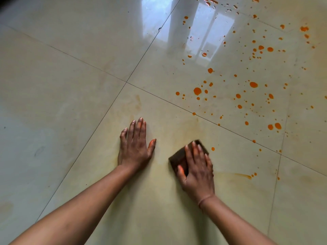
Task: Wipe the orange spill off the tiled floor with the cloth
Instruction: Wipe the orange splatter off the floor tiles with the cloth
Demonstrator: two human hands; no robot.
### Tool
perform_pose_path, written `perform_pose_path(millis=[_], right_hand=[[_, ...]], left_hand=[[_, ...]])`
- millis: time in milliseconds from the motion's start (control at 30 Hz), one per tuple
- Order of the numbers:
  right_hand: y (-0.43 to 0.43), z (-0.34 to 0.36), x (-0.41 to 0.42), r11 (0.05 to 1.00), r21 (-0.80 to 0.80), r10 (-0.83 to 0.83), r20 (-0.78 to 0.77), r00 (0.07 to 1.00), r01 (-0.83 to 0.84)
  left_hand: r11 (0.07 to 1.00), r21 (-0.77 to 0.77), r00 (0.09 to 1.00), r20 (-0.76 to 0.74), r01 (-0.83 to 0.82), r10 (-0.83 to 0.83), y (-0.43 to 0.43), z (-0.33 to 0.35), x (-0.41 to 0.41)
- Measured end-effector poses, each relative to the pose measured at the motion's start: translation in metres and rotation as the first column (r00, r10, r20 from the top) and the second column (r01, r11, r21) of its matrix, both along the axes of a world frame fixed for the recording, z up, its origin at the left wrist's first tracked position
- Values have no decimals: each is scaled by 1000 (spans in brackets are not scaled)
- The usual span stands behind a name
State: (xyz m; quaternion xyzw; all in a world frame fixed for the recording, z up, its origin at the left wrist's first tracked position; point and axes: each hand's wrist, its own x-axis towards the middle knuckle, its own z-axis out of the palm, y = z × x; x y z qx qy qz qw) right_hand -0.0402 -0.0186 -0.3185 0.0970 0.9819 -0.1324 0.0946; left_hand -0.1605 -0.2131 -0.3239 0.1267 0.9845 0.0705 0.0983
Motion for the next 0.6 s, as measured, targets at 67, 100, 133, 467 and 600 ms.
perform_pose_path(millis=[67, 100, 133, 467, 600], right_hand=[[19, 0, -46, 985, 31, -171, 1, 985, 171], [24, 1, -60, 970, 36, -240, 14, 971, 240], [23, 1, -61, 959, 42, -282, 0, 959, 282], [37, 0, -50, 931, 50, -363, 19, 932, 362], [24, 4, 37, 976, 44, -211, -22, 977, 212]], left_hand=[[1000, -10, 1000, -12, 5, -5, 0, -1, 0], [1000, -14, 1000, -12, 7, -7, -1, -3, 1], [1000, -17, 1000, -9, 13, -14, -1, -4, 0], [982, 31, 982, -43, 184, -183, -1, 0, -1], [980, 13, 980, -17, 200, -199, 2, 5, -1]])
